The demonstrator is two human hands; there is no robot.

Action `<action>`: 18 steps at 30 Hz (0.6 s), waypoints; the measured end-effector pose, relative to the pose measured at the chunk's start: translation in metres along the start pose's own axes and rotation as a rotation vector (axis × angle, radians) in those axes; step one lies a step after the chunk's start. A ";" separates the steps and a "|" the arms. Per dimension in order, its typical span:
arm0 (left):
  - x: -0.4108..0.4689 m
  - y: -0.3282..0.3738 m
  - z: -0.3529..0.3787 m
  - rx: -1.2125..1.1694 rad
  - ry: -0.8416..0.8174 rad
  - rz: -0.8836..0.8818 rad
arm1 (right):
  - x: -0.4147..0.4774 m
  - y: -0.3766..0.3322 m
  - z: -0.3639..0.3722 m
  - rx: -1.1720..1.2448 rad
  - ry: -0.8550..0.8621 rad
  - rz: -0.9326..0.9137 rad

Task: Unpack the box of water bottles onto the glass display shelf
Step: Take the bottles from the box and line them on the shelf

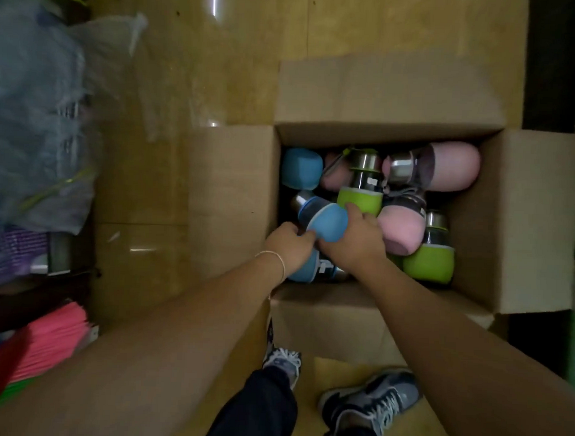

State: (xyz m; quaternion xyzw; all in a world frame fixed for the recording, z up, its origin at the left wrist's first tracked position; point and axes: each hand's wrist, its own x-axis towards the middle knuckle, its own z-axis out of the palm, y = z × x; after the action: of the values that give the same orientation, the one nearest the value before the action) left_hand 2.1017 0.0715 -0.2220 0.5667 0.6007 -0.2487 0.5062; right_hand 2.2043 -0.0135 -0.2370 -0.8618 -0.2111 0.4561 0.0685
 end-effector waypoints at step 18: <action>-0.071 0.022 -0.012 -0.265 -0.137 -0.068 | -0.100 0.003 -0.027 0.430 0.133 0.145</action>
State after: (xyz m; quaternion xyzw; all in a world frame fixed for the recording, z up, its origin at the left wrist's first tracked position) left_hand 2.1074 0.0571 -0.1481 0.4561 0.6112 -0.2220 0.6076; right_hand 2.1778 -0.0567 -0.1465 -0.8686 -0.0414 0.4363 0.2312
